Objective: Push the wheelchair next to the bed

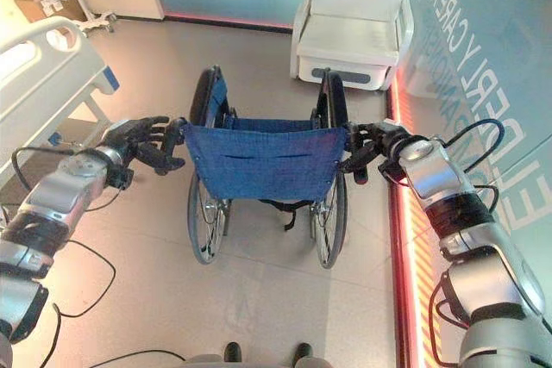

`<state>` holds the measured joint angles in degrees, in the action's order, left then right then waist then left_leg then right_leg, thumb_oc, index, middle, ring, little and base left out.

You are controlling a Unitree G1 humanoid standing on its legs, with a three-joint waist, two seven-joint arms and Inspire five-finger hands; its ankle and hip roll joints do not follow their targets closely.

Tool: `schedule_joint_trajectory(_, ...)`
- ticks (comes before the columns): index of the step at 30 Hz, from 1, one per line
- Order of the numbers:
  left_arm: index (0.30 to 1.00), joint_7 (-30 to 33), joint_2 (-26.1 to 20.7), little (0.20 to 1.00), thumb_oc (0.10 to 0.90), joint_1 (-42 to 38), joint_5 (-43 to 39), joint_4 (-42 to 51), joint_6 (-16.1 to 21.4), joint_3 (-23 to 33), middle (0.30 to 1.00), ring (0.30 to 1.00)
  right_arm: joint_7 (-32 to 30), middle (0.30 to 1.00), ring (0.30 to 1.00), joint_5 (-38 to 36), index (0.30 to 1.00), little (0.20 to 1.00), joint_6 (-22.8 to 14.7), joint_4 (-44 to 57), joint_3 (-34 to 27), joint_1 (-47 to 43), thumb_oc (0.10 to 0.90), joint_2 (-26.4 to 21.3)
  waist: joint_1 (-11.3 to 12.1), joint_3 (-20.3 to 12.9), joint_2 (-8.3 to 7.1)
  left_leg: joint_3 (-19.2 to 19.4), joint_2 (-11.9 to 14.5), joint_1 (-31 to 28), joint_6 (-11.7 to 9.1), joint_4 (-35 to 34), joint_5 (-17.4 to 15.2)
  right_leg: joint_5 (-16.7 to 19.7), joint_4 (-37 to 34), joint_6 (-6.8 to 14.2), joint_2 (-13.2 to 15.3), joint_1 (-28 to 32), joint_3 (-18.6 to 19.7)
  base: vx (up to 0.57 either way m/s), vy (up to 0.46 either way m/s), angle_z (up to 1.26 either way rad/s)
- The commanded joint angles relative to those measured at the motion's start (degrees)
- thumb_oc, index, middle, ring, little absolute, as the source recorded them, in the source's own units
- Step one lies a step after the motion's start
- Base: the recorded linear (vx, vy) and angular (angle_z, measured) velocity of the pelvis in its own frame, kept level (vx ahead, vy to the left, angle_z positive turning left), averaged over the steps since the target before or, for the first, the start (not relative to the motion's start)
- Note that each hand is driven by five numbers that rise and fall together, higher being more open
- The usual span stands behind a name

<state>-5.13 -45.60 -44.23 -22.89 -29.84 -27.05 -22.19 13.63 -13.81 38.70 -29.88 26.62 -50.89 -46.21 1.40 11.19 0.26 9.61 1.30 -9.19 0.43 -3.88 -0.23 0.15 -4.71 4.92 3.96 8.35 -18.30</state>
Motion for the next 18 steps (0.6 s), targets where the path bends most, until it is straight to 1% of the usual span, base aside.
schedule_joint_trajectory(1,0.9,2.24,-9.8,0.9,0.8,1.99,5.7,-10.6,-5.25,0.2,0.9,0.9,0.59,0.9,0.9,2.62,0.9,0.9,3.2,-6.16,5.5,2.33,0.8,-6.76,0.82,-2.29,-1.49,1.89,-2.43,2.68,-0.9,3.27,-2.74,-3.17,6.63,0.81,0.68,-2.23,-1.04,0.0,0.0,0.0)
schedule_joint_trajectory(2,0.9,0.21,-9.4,0.9,0.8,-1.37,6.17,-13.97,-7.32,-2.19,0.9,0.9,2.06,0.9,0.9,3.78,0.9,0.9,3.07,-9.68,7.1,-0.86,0.8,-5.67,0.82,-2.46,-1.4,1.96,-2.46,2.71,-0.89,3.55,-2.9,-3.22,6.66,0.77,0.72,-2.13,-1.1,0.0,0.0,0.0)
schedule_joint_trajectory(5,0.9,-2.31,-8.3,0.9,0.8,-5.39,6.89,-18.42,-10.26,-5.02,0.9,0.9,4.7,0.9,0.9,6.77,0.9,0.9,3.88,-14.44,9.69,-4.95,0.8,-4.03,0.81,-2.75,-1.33,1.8,-2.69,2.78,-0.87,3.81,-3.07,-3.27,6.53,0.68,0.72,-2.0,-1.05,0.0,0.0,0.0)
schedule_joint_trajectory(7,0.9,-3.3,-7.87,0.9,0.8,-6.38,8.03,-19.9,-10.33,-5.85,0.9,0.9,6.07,0.9,0.9,8.34,0.9,0.9,4.42,-15.84,10.24,-5.99,0.8,-3.48,0.78,-2.83,-1.32,1.8,-2.71,2.82,-0.86,3.92,-3.14,-3.3,6.48,0.66,0.73,-1.98,-0.95,0.0,0.0,0.0)
schedule_joint_trajectory(10,0.9,-4.41,-7.09,0.9,0.8,-8.04,9.7,-21.85,-9.07,-7.28,0.9,0.9,11.0,0.9,0.9,11.14,0.9,0.9,6.18,-18.53,11.09,-7.08,0.8,-2.36,0.75,-2.94,-1.36,1.71,-2.79,2.88,-0.89,4.09,-3.25,-3.32,6.47,0.61,0.75,-2.0,-0.78,0.0,0.0,0.0)
schedule_joint_trajectory(13,0.9,-4.81,-6.48,0.9,0.8,-8.56,10.15,-21.73,-8.65,-7.83,0.9,0.9,15.41,0.9,0.9,12.63,0.9,0.9,7.17,-20.23,11.4,-6.83,0.8,-1.63,0.88,-2.96,-1.35,1.58,-2.82,2.91,-0.87,4.06,-3.25,-3.33,6.29,0.52,0.74,-1.87,-0.73,0.0,0.0,0.0)
schedule_joint_trajectory(15,0.9,-5.08,-6.0,0.9,0.8,-8.98,10.34,-21.93,-8.74,-8.18,0.9,0.9,17.41,0.9,0.9,11.19,0.9,0.9,7.0,-21.93,11.27,-6.38,0.8,-0.86,0.92,-2.96,-1.37,1.51,-2.85,2.89,-0.88,4.03,-3.27,-3.34,6.19,0.42,0.7,-1.78,-0.76,0.0,0.0,0.0)
schedule_joint_trajectory(16,0.9,-5.08,-6.0,0.9,0.8,-9.0,10.34,-21.94,-8.74,-8.2,0.9,0.9,17.4,0.9,0.9,11.17,0.9,0.9,6.98,-21.96,11.27,-6.38,0.8,-0.85,0.93,-2.96,-1.38,1.51,-2.85,2.89,-0.88,4.03,-3.27,-3.34,6.19,0.42,0.7,-1.78,-0.75,0.0,0.0,0.0)
schedule_joint_trajectory(18,0.9,-5.83,-5.46,0.9,0.8,-9.46,10.93,-22.16,-9.32,-8.48,0.9,0.9,17.67,0.9,0.9,7.78,0.9,0.9,6.19,-23.8,10.55,-5.38,0.8,0.21,1.03,-3.01,-1.35,1.26,-2.9,2.97,-0.89,3.99,-3.25,-3.25,5.98,0.36,0.72,-1.74,-0.72,0.0,0.0,0.0)
